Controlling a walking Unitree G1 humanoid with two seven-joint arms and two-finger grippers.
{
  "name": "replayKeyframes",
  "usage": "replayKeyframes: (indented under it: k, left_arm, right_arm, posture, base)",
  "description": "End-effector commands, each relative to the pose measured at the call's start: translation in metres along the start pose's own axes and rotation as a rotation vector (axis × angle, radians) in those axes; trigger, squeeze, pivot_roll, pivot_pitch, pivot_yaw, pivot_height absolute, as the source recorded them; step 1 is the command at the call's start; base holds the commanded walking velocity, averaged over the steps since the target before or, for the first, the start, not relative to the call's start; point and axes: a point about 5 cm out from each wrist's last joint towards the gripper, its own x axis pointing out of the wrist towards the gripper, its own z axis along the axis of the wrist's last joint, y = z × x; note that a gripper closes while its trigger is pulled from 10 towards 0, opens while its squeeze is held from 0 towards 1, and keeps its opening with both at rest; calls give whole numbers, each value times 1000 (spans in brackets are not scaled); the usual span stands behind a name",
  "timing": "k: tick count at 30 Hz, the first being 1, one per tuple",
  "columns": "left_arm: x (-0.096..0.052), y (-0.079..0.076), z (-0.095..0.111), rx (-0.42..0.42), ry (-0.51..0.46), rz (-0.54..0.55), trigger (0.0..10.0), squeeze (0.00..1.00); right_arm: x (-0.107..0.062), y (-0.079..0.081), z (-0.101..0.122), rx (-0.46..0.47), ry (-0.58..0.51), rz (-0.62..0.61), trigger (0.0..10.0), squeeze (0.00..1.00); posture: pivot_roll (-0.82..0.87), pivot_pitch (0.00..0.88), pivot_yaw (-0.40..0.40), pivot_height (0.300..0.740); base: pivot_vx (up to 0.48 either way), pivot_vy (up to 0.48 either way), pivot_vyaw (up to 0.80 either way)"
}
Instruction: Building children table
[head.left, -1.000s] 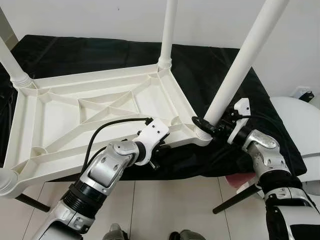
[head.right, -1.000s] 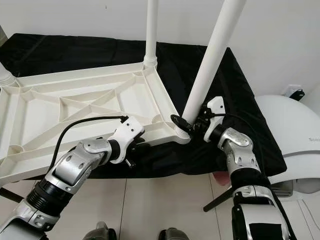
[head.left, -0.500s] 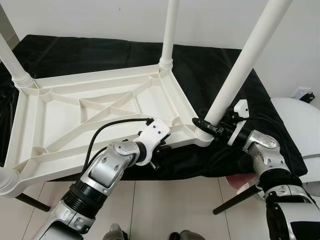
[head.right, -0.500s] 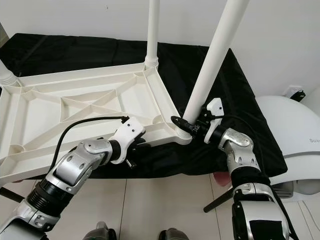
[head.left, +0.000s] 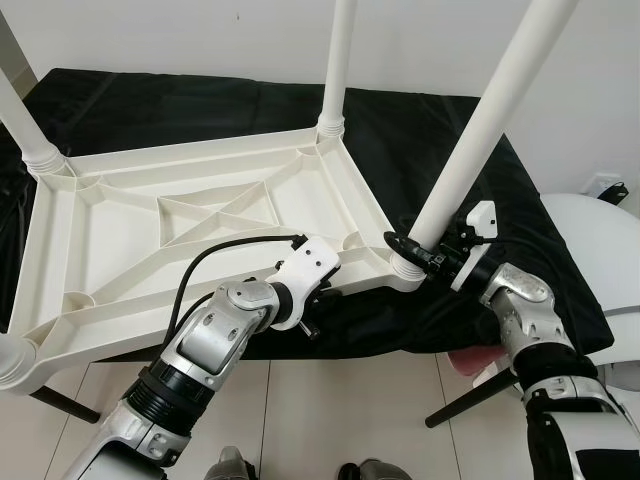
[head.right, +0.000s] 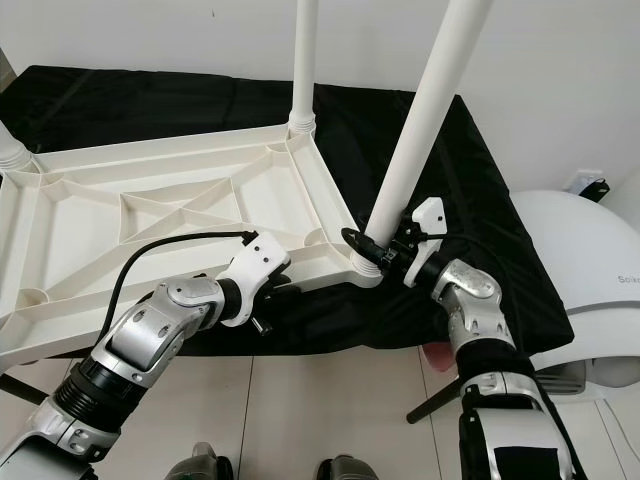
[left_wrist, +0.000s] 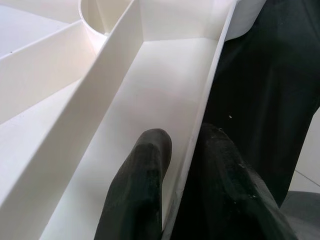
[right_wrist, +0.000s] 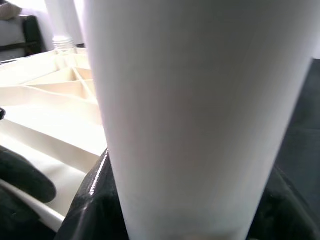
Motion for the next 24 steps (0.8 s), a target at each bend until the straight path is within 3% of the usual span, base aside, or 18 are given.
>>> replayKeyframes:
  k: [1,9,14,24]
  left_arm:
    - [1,-7,7,20,-25,-70,10000,0]
    - [0,-7,7,17,-28,-67,10000,0]
    - [0,-8,6,15,-27,-68,10000,0]
    - [0,-8,6,14,-25,-65,10000,0]
  right_arm:
    - [-13,-13,0,11,-5,-170,0,0]
    - [-4,0,0,40,-43,-283,0,0]
    - [6,25,-8,49,-43,-395,0,0]
    - [25,50,-7,44,-48,-568,0,0]
  posture:
    - [-22,53,-58,740]
    - [-20,56,-61,740]
    - [-20,60,-59,740]
    - [-9,62,-64,740]
  base:
    - [0,0,0]
    - [0,0,0]
    - [0,0,0]
    - [0,0,0]
